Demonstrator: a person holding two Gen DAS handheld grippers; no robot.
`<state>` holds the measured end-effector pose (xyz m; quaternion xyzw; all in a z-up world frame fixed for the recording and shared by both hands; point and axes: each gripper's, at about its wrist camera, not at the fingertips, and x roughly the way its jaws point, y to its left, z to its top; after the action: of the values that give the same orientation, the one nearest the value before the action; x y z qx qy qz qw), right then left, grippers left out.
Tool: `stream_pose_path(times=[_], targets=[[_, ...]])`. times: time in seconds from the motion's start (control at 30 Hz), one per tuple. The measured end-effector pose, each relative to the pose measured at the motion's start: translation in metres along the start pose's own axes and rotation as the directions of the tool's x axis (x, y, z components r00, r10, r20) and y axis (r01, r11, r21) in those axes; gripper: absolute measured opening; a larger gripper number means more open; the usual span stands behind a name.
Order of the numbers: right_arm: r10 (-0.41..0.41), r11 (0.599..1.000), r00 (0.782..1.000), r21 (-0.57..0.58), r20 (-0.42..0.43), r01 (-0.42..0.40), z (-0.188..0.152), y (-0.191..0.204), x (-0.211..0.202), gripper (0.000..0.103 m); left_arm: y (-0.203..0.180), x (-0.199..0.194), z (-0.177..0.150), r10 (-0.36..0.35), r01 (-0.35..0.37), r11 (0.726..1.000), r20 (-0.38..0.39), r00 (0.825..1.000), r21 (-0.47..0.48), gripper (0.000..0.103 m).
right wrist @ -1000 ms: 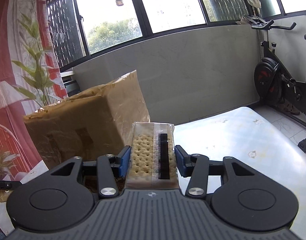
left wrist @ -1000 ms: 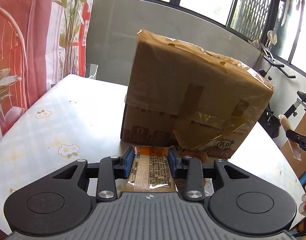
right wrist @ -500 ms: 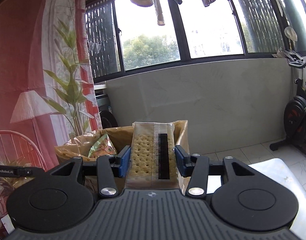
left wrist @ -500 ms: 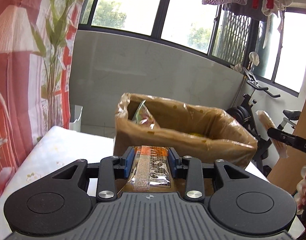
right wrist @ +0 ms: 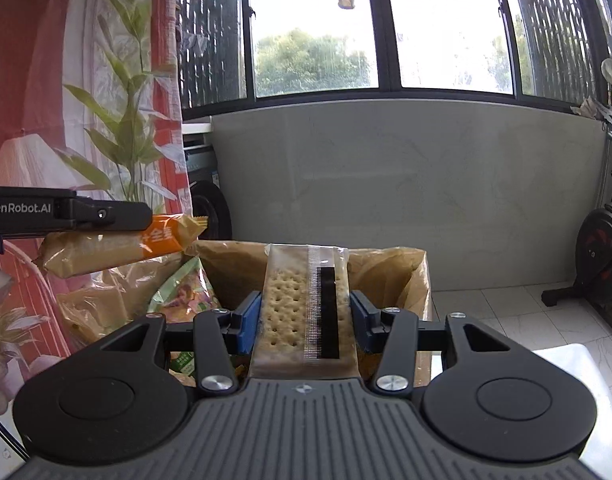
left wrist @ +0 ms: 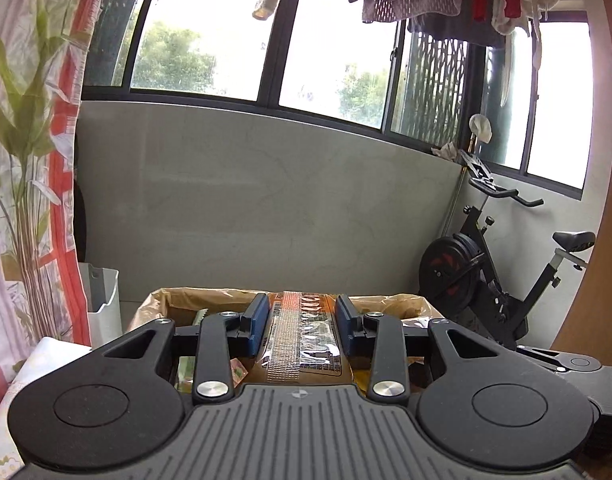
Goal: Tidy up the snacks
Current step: 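Open both tools to drop the packs into the box, then move both tools back to the remaining snacks on the table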
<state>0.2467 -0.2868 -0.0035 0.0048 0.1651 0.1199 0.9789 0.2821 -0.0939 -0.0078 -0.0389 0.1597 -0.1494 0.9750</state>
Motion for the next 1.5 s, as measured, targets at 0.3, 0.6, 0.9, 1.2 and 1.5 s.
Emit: stream_pose_path(times=[0.3, 0.6, 0.9, 1.2, 1.5], targets=[[-0.006, 1.000, 0.998, 0.021, -0.055, 0.007, -0.006, -0.011, 0.011, 0.056, 0.005, 0.008, -0.009, 0.010, -0.010, 1.000, -0.004, 1.000, 0.024, 0.067], [0.056, 0.996, 0.998, 0.064, 0.011, -0.057, -0.018, -0.029, -0.040, 0.057, 0.025, -0.033, -0.026, 0.008, -0.004, 0.998, -0.058, 0.998, 0.065, 0.071], [0.054, 0.998, 0.997, 0.015, 0.048, -0.055, -0.054, -0.037, -0.099, 0.057, 0.042, -0.081, -0.067, 0.034, -0.028, 0.997, -0.082, 0.996, 0.074, 0.072], [-0.030, 0.995, 0.997, 0.092, -0.066, 0.036, -0.121, -0.058, -0.119, 0.057, 0.043, -0.093, -0.130, 0.074, -0.076, 0.997, -0.161, 0.984, -0.008, 0.071], [-0.125, 0.978, 0.944, 0.124, -0.306, 0.170, -0.194, -0.082, -0.125, 0.057, 0.038, -0.092, -0.179, 0.080, -0.093, 0.995, -0.260, 0.962, -0.036, 0.070]])
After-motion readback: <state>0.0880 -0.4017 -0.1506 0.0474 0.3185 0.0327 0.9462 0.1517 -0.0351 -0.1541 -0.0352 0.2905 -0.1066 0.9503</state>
